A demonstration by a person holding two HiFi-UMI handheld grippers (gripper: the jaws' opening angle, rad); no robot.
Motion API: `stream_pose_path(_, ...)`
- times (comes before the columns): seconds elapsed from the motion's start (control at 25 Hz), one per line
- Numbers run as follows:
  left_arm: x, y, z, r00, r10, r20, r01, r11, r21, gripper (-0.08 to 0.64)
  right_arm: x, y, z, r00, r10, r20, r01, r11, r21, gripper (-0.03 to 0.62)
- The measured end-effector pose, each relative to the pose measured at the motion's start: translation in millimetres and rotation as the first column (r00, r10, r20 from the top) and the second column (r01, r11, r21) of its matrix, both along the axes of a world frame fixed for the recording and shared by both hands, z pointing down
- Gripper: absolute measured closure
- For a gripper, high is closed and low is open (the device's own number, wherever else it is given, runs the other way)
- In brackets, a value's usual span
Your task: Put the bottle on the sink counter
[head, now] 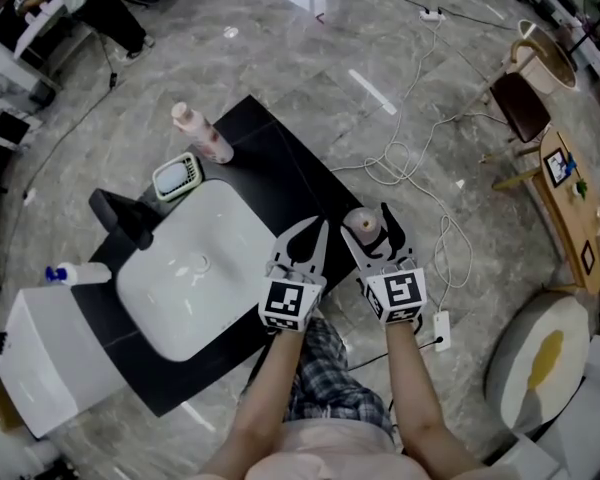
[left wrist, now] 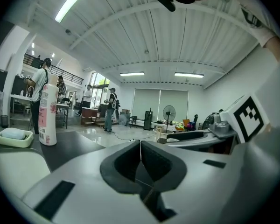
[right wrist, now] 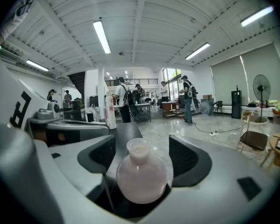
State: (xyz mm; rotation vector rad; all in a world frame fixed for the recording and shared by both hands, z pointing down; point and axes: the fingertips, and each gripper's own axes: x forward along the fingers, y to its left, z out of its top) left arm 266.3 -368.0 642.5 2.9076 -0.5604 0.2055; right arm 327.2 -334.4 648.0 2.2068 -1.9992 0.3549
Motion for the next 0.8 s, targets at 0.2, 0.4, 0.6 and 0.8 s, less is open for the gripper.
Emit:
stream_pose_path(0.2,-3,-2,1,1.0,-0.018,0.0,0.018,1.0,0.0,0.532,-1,5,-4,0.999,0.002,0.033,-0.003,0.999,0.032,0.204)
stream_pose_path(0.4,-10,-8,-18,0.999,-0.036,-0.007,0.036,0.999,0.009,0.532,-3,10,-34,1.0,-0.004,0.03,0.002,0.998,0.065,0.204)
stream_pose_path(0.6,-29,-12,-54,0.998,-0.062,-0.022,0.062,0.998,0.028,0.532,-7,25,-78,1.0,0.006,0.023,-0.008,0.997,0.071,0.207)
stream_pose_path(0.8,-82,-42,-117,0.987,-0.146,-0.062,0.15,0.987,0.05,0.532,-35,1,-147,1.0,-0.022,0.014,0.02,0.993,0.119,0.294)
